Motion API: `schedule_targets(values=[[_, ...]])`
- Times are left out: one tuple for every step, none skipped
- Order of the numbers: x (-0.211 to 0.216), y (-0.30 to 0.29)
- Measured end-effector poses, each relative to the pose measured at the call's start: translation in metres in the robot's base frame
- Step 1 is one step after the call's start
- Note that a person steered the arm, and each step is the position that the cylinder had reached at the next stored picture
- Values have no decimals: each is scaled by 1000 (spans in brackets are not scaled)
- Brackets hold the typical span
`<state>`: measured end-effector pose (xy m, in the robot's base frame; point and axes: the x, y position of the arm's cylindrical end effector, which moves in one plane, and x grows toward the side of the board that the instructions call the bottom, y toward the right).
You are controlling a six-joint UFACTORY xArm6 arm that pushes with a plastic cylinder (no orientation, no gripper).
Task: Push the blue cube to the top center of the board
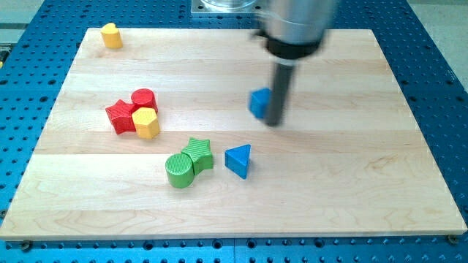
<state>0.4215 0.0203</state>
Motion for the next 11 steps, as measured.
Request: schedule_targets(values=[[16, 23], [-30, -32], [-113, -24], [-116, -22], [-102, 31], [-141, 14], [-167, -38], [-138, -41], [-130, -94], [-185, -102], [-194, -78]])
